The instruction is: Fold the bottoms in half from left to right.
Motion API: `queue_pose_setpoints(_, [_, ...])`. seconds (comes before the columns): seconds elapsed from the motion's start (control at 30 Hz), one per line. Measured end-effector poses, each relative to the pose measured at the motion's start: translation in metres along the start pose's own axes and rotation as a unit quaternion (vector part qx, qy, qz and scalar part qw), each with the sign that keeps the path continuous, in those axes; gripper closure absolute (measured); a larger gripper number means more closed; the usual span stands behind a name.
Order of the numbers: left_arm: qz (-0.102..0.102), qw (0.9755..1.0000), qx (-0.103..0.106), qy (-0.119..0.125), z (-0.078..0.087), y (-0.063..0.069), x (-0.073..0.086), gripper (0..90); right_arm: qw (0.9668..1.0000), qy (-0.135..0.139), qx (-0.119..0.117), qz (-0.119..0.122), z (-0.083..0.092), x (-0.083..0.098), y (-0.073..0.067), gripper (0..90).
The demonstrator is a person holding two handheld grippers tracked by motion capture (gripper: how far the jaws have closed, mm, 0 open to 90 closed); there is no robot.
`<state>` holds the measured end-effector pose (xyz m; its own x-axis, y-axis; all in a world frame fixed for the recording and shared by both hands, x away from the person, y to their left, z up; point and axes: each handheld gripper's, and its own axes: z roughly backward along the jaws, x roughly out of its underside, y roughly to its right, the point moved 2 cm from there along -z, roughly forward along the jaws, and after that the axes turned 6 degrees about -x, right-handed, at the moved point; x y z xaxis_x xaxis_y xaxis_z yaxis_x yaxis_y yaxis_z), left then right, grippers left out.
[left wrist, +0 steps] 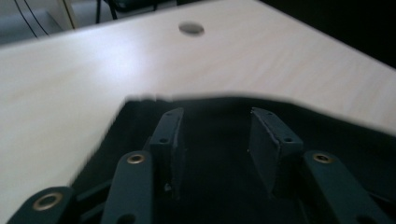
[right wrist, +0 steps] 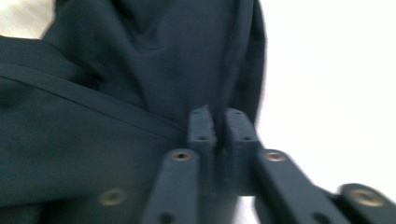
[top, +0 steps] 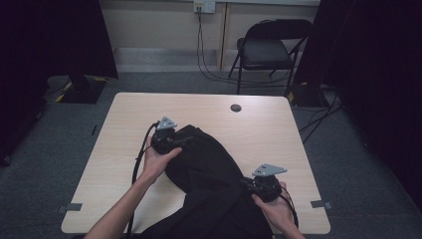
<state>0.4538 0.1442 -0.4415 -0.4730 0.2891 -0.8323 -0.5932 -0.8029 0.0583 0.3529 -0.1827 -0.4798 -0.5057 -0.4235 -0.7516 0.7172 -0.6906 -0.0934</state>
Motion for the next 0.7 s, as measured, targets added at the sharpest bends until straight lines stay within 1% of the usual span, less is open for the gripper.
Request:
queue_pose_setpoints(0.03, [-0.007,0.9999,0.003,-0.012,0.004,0.001,0.006,61.9,0.9999,0.006,0.012,0.001,0.004,-0.001,0.0,69.9])
queue_pose_setpoints(0.07, [-0.016,0.9997,0.009,-0.019,0.009,0.002,0.017,62.8,0.9997,0.014,0.022,0.003,0.007,-0.004,-0.001,62.1])
queue_pose_setpoints(0.1, [-0.016,0.9994,0.017,-0.026,0.013,0.003,0.025,65.9,0.9989,0.03,0.034,0.003,0.012,-0.009,-0.004,56.6])
queue_pose_setpoints(0.13, [-0.022,0.9989,0.021,-0.035,0.018,0.004,0.034,67.9,0.9985,0.044,0.034,0.005,0.015,-0.013,-0.007,55.0])
queue_pose_setpoints(0.17, [-0.02,0.9986,0.027,-0.04,0.02,0.005,0.039,70.0,0.9981,0.056,0.024,0.009,0.016,-0.019,-0.013,54.6])
queue_pose_setpoints(0.2, [-0.021,0.9979,0.036,-0.05,0.022,0.006,0.045,70.8,0.998,0.06,0.015,0.017,0.015,-0.022,-0.018,55.1])
queue_pose_setpoints(0.27, [-0.019,0.9962,0.048,-0.07,0.021,0.008,0.056,71.0,0.9977,0.054,-0.008,0.039,0.005,-0.03,-0.033,59.3])
queue_pose_setpoints(0.3, [-0.02,0.9958,0.048,-0.076,0.02,0.008,0.06,71.0,0.9974,0.05,-0.025,0.046,-0.003,-0.033,-0.04,62.4])
queue_pose_setpoints(0.33, [-0.021,0.995,0.047,-0.085,0.017,0.009,0.065,70.7,0.9968,0.047,-0.038,0.052,-0.009,-0.036,-0.046,63.7])
queue_pose_setpoints(0.37, [-0.022,0.9944,0.044,-0.093,0.013,0.009,0.068,70.0,0.996,0.041,-0.05,0.062,-0.022,-0.039,-0.054,64.1])
queue_pose_setpoints(0.4, [-0.03,0.994,0.033,-0.099,0.011,0.009,0.07,67.4,0.9948,0.027,-0.065,0.074,-0.042,-0.042,-0.066,64.2])
queue_pose_setpoints(0.43, [-0.034,0.9936,0.026,-0.104,0.009,0.009,0.071,67.4,0.9948,0.027,-0.065,0.074,-0.042,-0.042,-0.066,64.2])
queue_pose_setpoints(0.47, [-0.052,0.9911,0.013,-0.122,0.006,0.009,0.074,68.1,0.9941,0.02,-0.071,0.079,-0.049,-0.043,-0.07,64.2])
queue_pose_setpoints(0.5, [-0.085,0.9891,-0.009,-0.12,0.004,0.008,0.077,71.9,0.9929,0.008,-0.082,0.086,-0.061,-0.043,-0.074,63.4])
queue_pose_setpoints(0.53, [-0.082,0.9898,-0.006,-0.116,0.004,0.007,0.077,72.6,0.9926,0.0,-0.085,0.086,-0.068,-0.042,-0.077,62.1])
queue_pose_setpoints(0.57, [-0.073,0.9902,-0.007,-0.119,0.003,0.004,0.076,73.2,0.9926,-0.005,-0.086,0.086,-0.074,-0.042,-0.078,59.1])
queue_pose_setpoints(0.6, [-0.078,0.9901,-0.02,-0.115,0.002,0.003,0.075,75.7,0.9927,-0.009,-0.089,0.081,-0.077,-0.043,-0.077,57.7])
queue_pose_setpoints(0.63, [-0.08,0.99,-0.029,-0.113,0.001,0.001,0.075,75.7,0.9928,-0.005,-0.092,0.075,-0.08,-0.043,-0.077,55.8])
queue_pose_setpoints(0.67, [-0.071,0.9906,-0.032,-0.112,-0.001,-0.003,0.074,75.8,0.9928,-0.004,-0.095,0.073,-0.08,-0.044,-0.077,55.1])
queue_pose_setpoints(0.7, [-0.068,0.9908,-0.035,-0.112,-0.004,-0.005,0.072,75.7,0.9922,-0.006,-0.099,0.076,-0.08,-0.044,-0.077,54.6])
